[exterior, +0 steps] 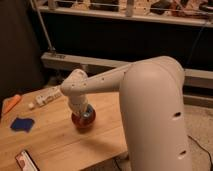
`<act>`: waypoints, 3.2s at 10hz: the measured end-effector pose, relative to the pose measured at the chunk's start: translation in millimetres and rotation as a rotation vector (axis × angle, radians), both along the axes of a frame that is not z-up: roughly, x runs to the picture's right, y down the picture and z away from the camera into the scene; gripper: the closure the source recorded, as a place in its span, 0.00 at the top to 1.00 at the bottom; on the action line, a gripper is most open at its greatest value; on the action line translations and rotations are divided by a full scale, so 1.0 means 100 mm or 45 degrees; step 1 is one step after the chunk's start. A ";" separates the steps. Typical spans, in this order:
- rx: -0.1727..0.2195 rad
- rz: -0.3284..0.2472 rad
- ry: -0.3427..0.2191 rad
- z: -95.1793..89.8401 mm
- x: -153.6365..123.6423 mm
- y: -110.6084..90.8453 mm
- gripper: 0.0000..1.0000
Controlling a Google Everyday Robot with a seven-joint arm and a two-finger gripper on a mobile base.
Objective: Place the ceramic cup in the ceramic bowl
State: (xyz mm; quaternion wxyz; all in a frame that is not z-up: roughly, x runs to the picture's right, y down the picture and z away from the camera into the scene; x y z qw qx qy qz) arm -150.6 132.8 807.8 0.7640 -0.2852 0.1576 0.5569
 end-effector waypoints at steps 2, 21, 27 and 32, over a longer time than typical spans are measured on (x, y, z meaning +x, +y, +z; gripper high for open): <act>-0.051 -0.028 0.014 0.09 -0.02 0.10 0.20; 0.029 0.015 -0.023 -0.45 -0.12 -0.76 0.68; 0.058 0.280 0.163 -0.18 0.76 -0.98 0.68; 0.057 0.278 0.159 -0.18 0.74 -0.97 0.68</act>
